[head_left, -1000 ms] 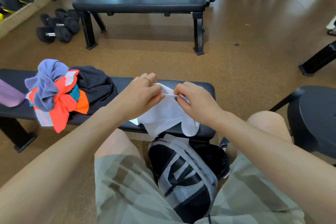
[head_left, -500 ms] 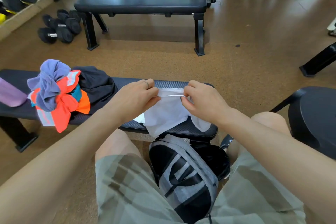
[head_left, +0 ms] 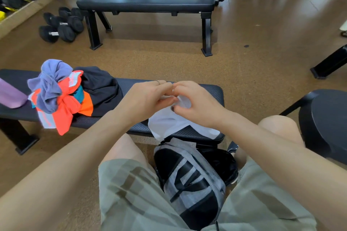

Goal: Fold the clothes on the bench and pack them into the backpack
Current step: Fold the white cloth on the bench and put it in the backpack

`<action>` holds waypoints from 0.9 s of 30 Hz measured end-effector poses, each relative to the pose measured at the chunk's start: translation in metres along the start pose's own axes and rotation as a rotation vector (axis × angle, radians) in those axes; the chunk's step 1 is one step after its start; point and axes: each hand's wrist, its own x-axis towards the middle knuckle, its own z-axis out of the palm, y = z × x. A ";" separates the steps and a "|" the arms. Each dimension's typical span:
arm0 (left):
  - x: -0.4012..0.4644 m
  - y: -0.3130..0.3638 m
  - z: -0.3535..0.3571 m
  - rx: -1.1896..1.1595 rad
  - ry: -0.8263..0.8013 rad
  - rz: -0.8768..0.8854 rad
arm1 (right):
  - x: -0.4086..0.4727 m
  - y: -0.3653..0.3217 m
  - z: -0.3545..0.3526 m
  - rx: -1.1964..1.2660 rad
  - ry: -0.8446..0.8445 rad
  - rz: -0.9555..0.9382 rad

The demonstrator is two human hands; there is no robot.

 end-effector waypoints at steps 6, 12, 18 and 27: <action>-0.002 -0.002 -0.005 -0.094 -0.050 -0.108 | 0.000 0.000 -0.007 0.128 0.093 0.111; -0.010 -0.002 -0.003 -0.396 -0.019 -0.239 | -0.001 0.002 -0.012 0.172 0.110 0.186; -0.008 0.001 -0.005 -0.394 -0.012 -0.257 | -0.001 0.012 -0.007 -0.018 0.119 0.088; 0.008 -0.005 -0.021 -0.104 0.056 -0.212 | -0.016 0.038 0.011 -0.301 0.159 0.211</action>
